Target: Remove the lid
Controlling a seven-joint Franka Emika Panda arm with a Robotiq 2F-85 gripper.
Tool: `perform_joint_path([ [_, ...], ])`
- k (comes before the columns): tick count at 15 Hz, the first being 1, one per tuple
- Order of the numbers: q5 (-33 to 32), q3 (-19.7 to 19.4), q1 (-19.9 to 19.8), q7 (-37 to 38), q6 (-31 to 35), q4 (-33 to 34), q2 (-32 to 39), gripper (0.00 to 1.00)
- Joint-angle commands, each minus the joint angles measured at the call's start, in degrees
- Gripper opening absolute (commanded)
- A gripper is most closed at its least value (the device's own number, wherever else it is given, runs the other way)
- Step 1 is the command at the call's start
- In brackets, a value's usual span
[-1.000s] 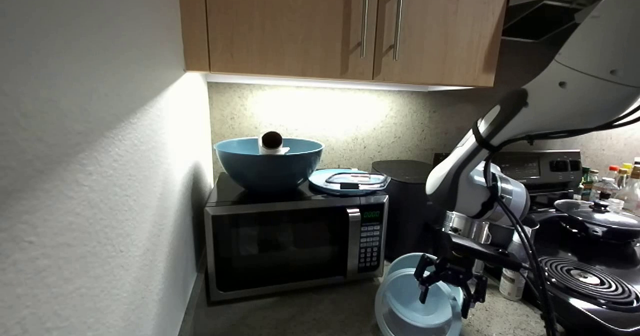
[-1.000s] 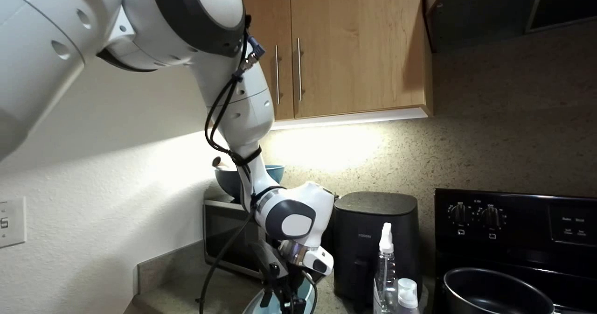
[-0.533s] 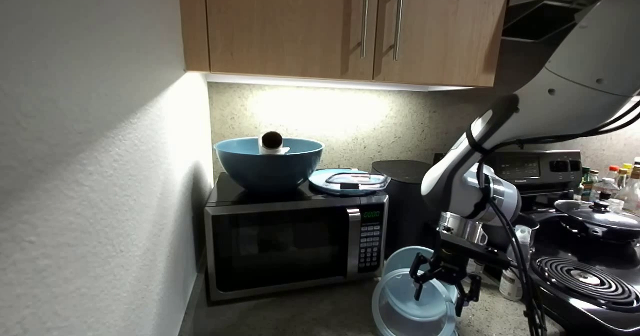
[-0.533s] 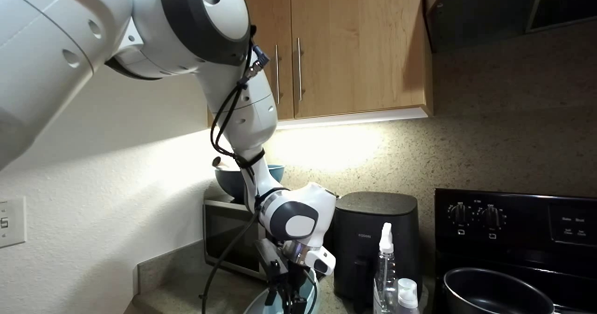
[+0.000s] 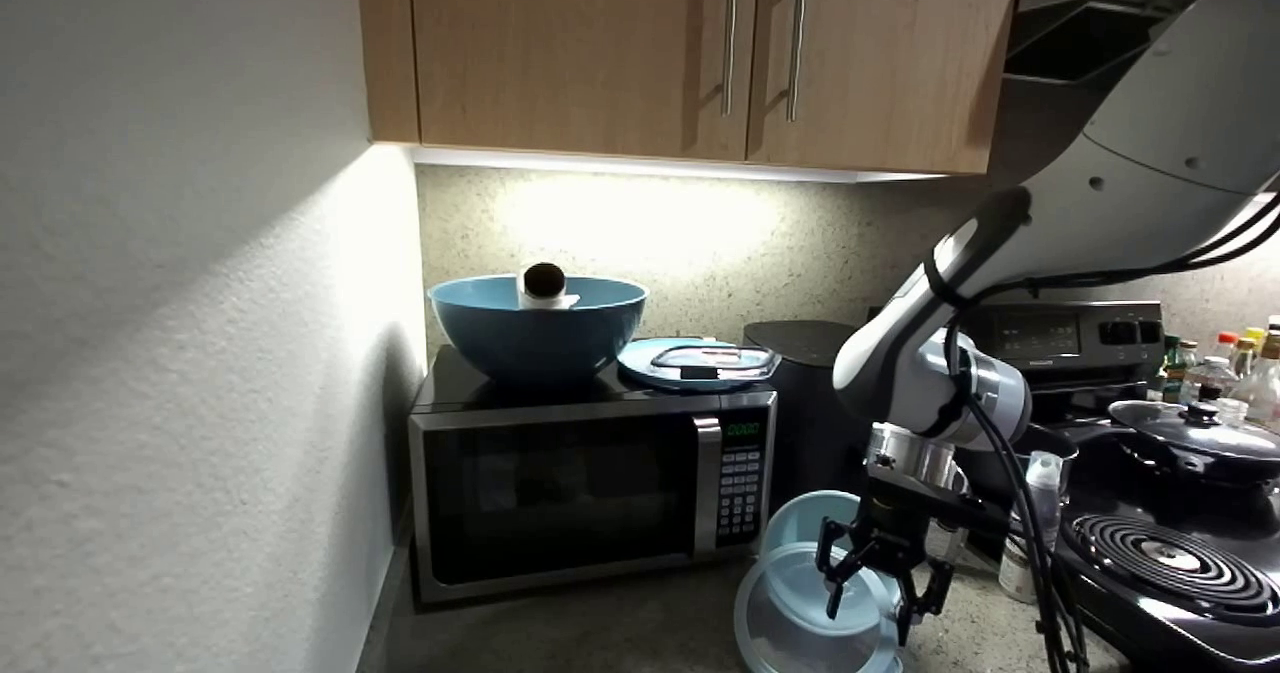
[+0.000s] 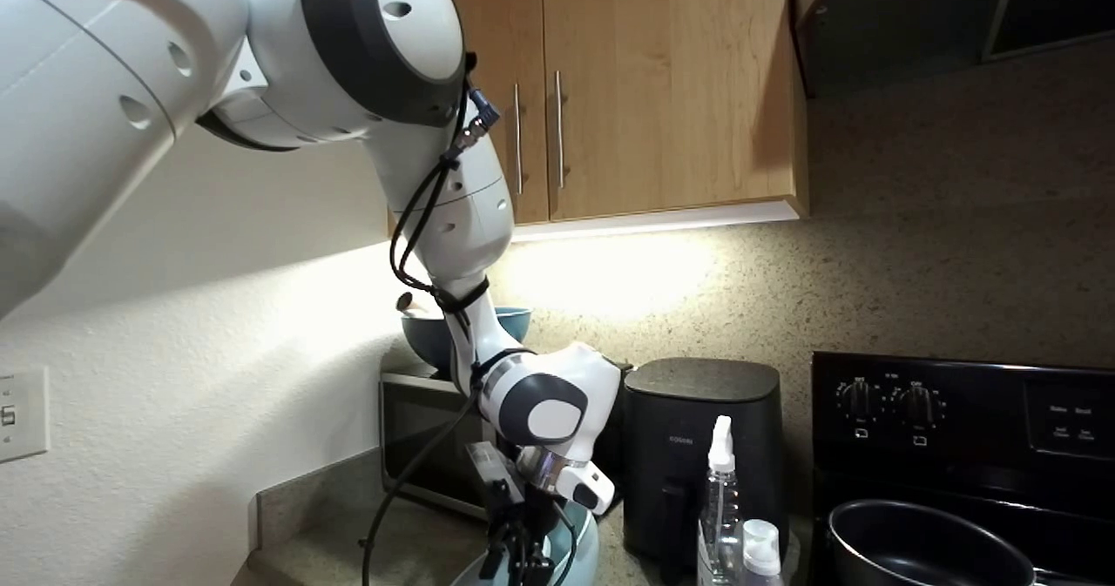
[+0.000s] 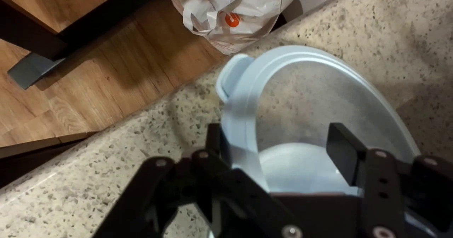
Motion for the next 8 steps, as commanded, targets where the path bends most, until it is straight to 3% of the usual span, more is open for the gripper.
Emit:
perform_joint_path([
  [1,-0.6,0.5,0.3,2.8,-1.6,0.3,-0.1,0.47],
  [8,0.0,0.7,0.5,2.3,-1.5,-0.5,-2.8,0.11],
])
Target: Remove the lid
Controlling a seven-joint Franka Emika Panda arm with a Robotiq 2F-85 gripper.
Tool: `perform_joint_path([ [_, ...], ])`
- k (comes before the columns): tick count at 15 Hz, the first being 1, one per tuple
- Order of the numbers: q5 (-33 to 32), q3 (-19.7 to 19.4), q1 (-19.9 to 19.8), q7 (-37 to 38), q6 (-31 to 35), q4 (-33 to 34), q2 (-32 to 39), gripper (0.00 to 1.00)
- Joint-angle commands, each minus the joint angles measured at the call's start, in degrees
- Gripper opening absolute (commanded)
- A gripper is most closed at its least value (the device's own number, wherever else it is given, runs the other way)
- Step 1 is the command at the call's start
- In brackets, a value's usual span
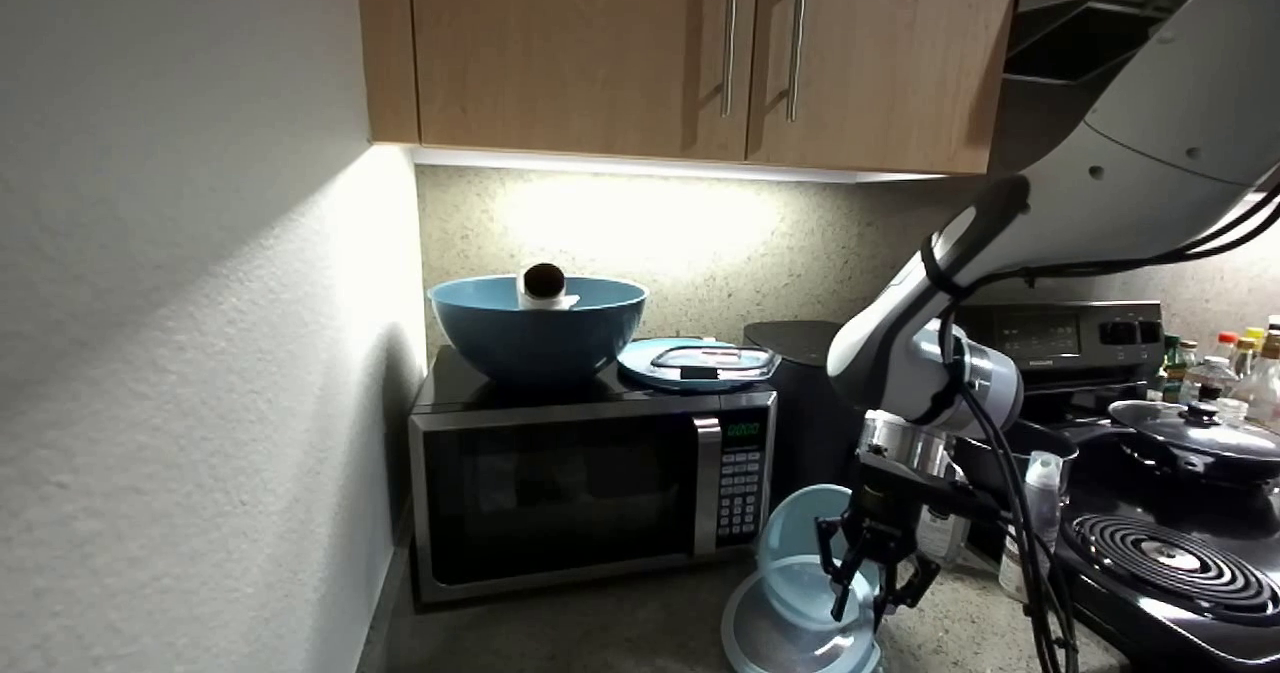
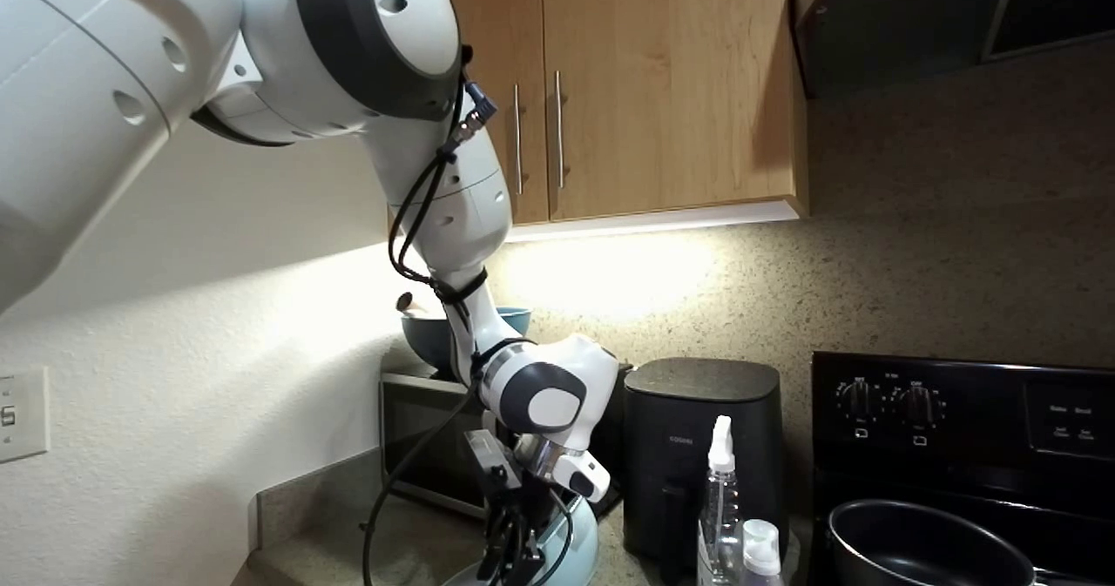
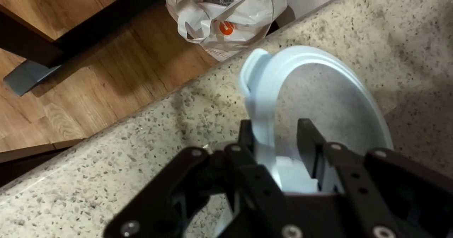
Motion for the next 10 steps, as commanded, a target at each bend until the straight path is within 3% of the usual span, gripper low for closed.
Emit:
perform_joint_path([
  [1,-0.1,0.5,0.5,1.0,1.1,-2.0,-2.7,0.07],
  [10,0.8,2.0,1.5,0.2,3.0,-2.9,-7.9,0.04],
])
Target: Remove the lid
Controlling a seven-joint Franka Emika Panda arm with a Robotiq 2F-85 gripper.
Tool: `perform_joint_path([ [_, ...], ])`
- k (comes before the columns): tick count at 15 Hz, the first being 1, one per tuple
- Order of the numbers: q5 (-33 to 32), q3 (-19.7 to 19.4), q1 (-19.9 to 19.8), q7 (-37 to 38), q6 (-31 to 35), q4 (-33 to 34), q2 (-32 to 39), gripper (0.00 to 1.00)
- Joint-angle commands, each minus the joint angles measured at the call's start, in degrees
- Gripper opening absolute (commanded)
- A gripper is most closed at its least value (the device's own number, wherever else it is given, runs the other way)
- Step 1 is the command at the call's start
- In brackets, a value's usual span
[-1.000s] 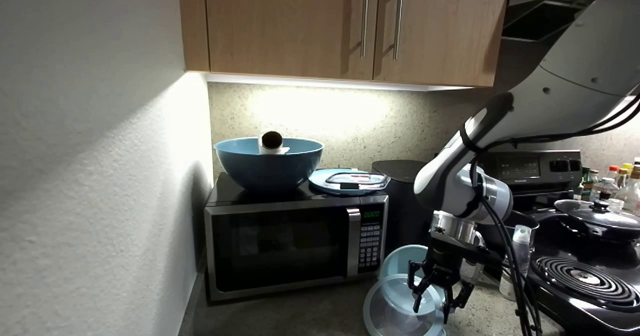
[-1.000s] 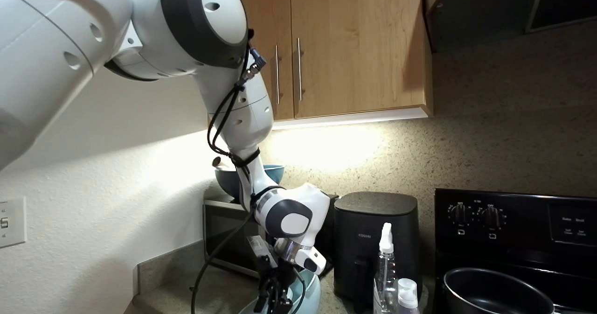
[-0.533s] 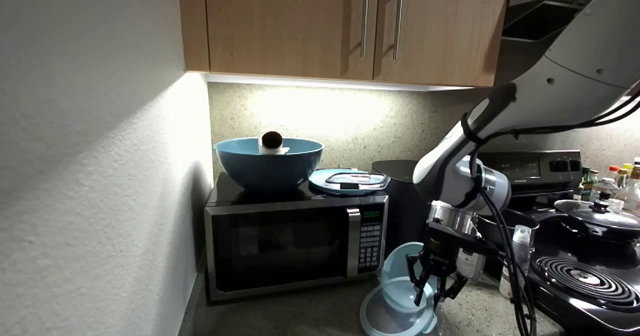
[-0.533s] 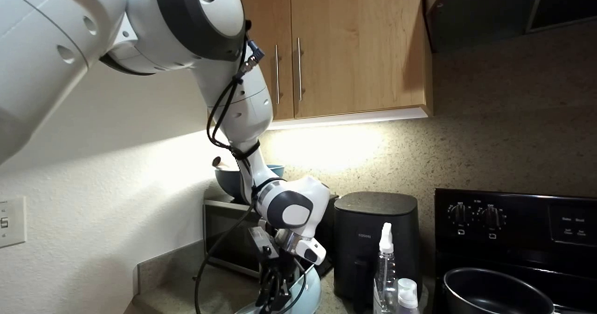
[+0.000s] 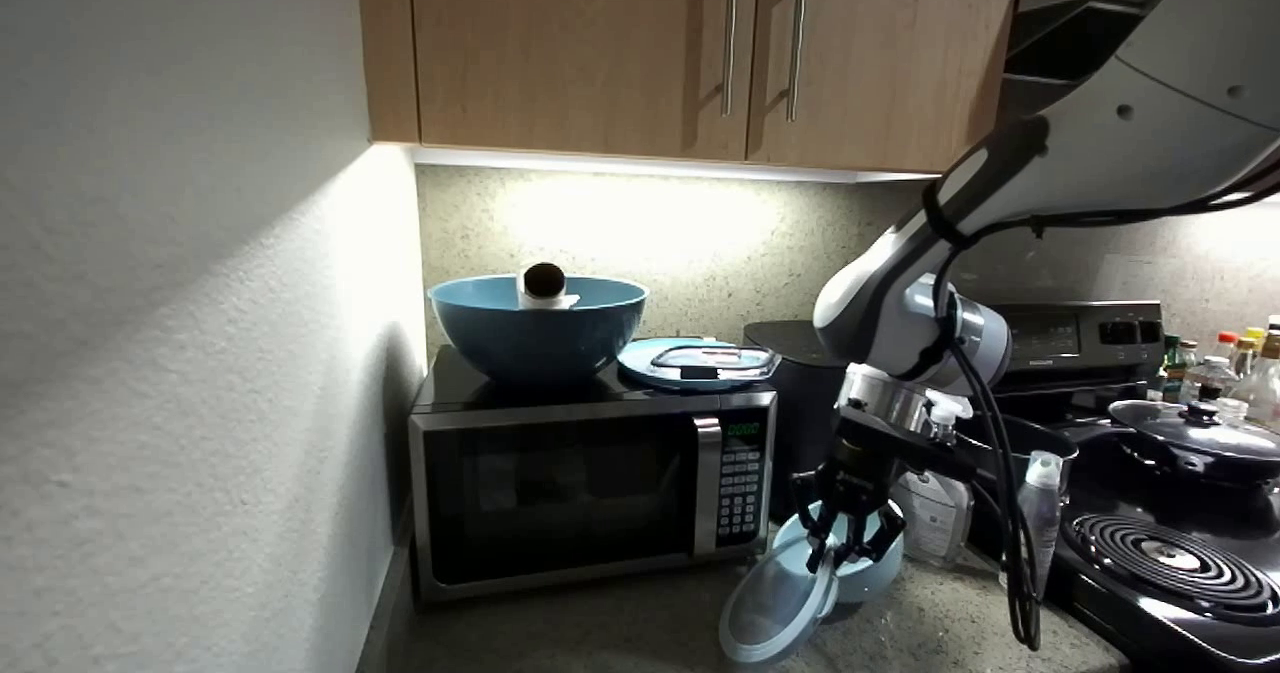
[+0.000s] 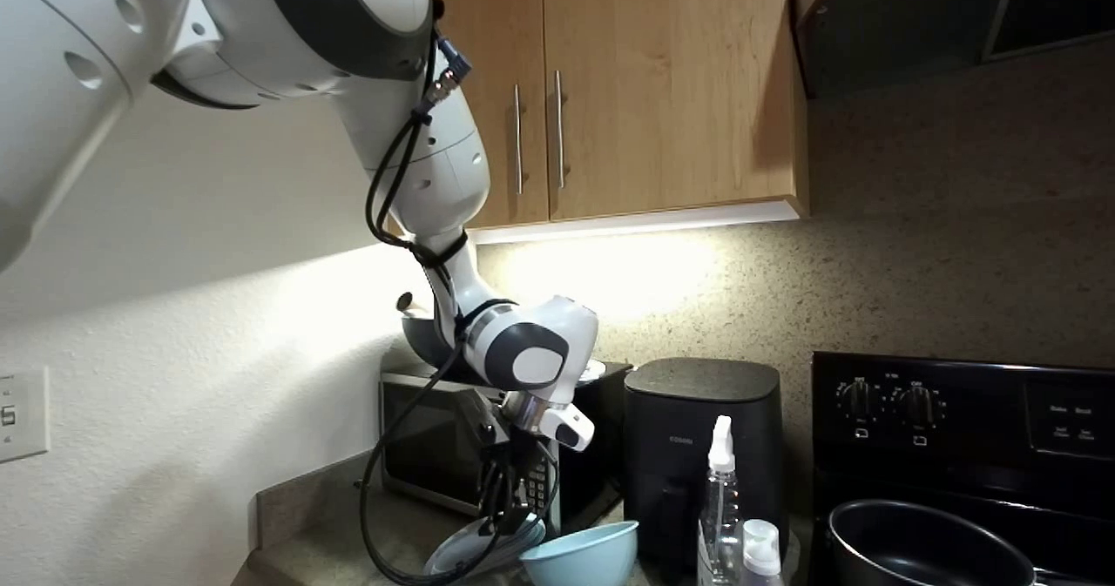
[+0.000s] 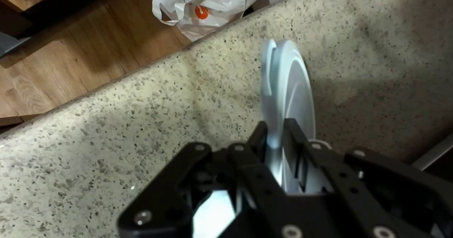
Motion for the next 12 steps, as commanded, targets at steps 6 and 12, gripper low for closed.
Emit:
perform_joint_path([
  [6,-0.8,1.6,2.4,-1.7,5.3,-5.6,-5.2,0.02],
  [12,-8.2,3.1,9.0,-0.1,11.5,-11.3,-5.7,0.02],
])
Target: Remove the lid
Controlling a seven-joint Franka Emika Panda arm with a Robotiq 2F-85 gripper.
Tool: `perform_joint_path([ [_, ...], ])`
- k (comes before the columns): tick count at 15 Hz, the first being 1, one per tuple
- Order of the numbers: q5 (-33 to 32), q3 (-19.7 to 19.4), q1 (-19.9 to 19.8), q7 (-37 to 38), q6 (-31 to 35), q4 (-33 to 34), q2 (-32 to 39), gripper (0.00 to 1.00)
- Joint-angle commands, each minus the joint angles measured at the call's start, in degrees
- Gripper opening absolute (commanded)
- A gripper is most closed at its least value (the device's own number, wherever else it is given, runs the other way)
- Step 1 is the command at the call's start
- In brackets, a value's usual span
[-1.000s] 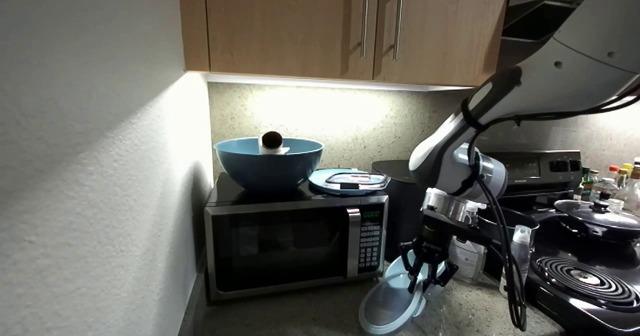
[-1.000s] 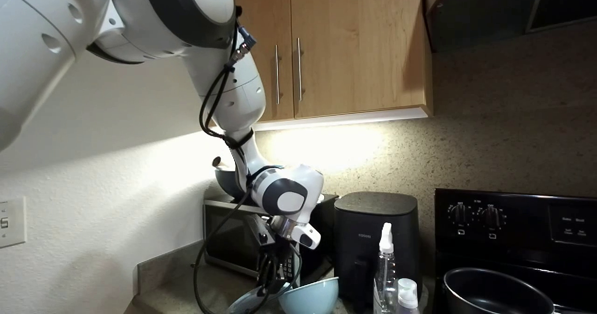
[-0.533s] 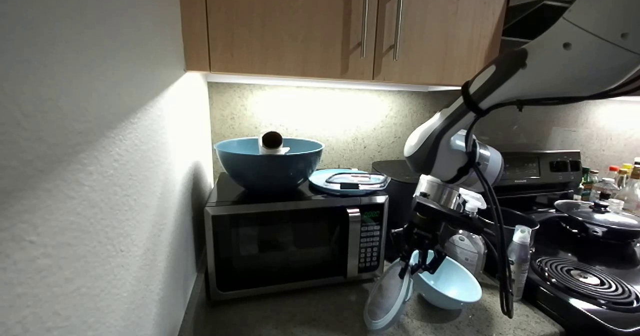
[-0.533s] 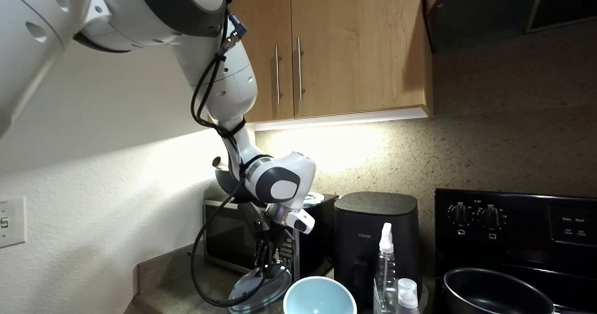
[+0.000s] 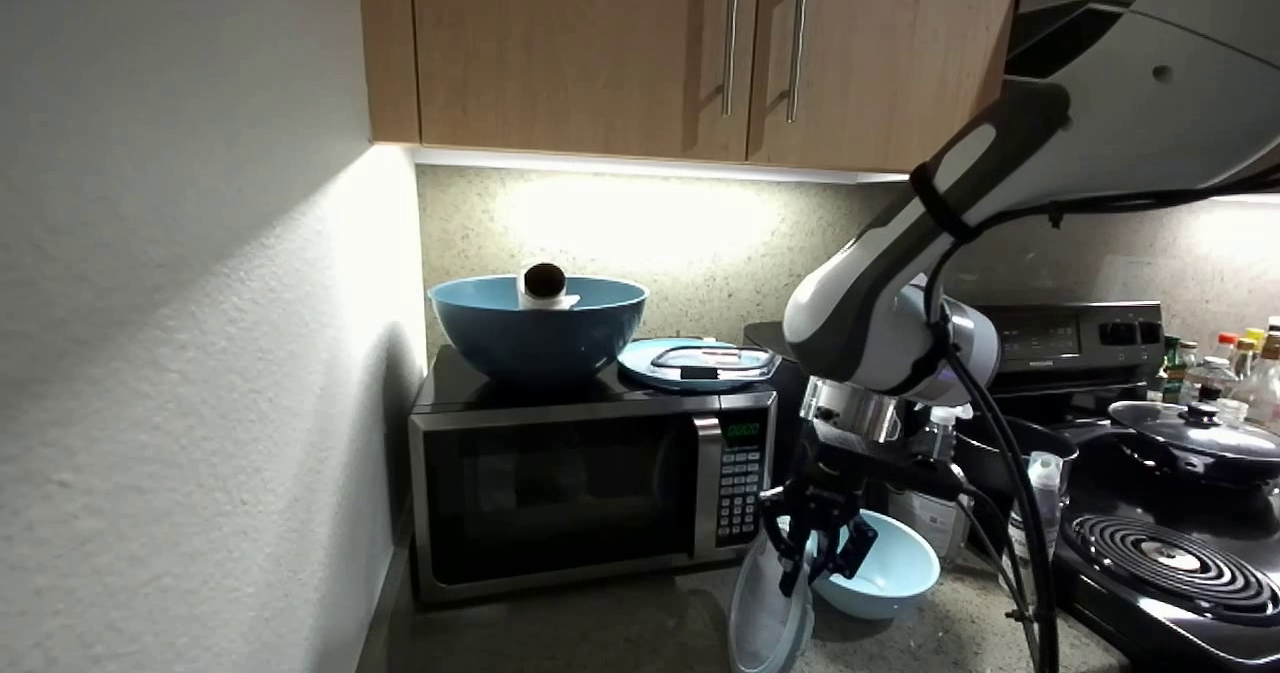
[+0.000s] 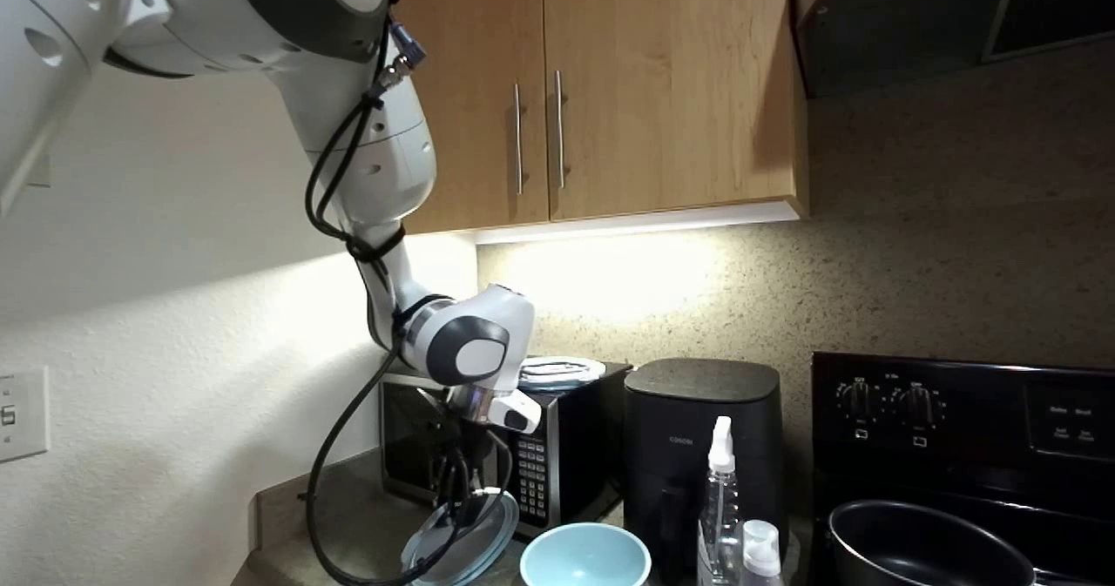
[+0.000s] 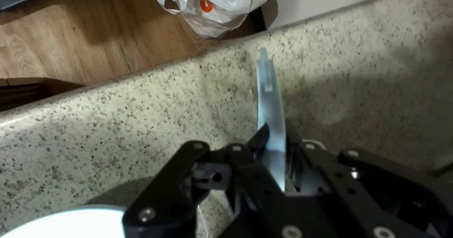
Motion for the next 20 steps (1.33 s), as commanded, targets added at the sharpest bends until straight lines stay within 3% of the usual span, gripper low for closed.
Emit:
perform_joint_path([
  [1,-5.5,1.3,4.1,0.5,5.7,-6.1,-1.3,0.02],
  [6,-5.2,5.0,6.3,-1.7,15.5,-9.0,0.6,0.02],
  [9,-5.0,6.0,5.5,-2.6,18.4,-9.8,1.4,0.02],
  [12,0.8,11.6,-0.4,-12.3,9.6,-7.8,1.4,0.02],
  [14,3.0,13.3,-2.7,-18.4,6.5,-7.0,1.3,0.02],
  [20,8.1,14.1,-7.1,-36.2,-7.8,-3.7,0.5,0.02],
])
